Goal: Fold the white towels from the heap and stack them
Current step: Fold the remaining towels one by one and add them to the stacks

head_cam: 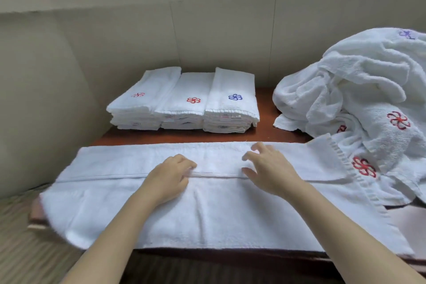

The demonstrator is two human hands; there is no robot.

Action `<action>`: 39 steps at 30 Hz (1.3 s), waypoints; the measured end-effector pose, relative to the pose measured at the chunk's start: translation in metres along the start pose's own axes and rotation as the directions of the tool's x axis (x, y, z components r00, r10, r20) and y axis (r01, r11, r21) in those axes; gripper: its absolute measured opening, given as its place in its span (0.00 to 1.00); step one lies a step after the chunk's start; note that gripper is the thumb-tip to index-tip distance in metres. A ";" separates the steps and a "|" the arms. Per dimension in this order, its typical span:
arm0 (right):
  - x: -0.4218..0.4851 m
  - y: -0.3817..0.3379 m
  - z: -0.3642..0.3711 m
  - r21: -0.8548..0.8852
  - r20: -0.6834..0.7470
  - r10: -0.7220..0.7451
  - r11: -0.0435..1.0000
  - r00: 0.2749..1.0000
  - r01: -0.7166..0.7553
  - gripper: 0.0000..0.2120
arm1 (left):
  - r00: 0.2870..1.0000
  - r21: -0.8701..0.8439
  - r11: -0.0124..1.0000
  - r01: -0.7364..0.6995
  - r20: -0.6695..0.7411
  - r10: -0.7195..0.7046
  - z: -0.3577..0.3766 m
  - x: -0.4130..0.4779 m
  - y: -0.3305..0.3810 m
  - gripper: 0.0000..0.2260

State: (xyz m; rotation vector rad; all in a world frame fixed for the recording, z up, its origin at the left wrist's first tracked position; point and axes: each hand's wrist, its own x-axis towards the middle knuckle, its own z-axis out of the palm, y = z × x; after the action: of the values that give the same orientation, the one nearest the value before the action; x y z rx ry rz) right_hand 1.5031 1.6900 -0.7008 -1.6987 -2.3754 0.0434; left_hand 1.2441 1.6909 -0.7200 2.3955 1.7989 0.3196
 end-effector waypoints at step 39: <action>-0.045 -0.122 0.033 -0.112 0.153 -0.571 0.801 0.806 0.588 0.25 | 0.537 -0.975 0.139 0.171 -0.026 -0.843 -0.074 -0.143 -0.151 0.12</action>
State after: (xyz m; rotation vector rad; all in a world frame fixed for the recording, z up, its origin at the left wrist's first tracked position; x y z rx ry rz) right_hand 1.3970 1.6104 -0.7221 -0.9557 -2.9487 -0.1546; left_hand 1.0468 1.5948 -0.6954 0.6775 1.7392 1.6171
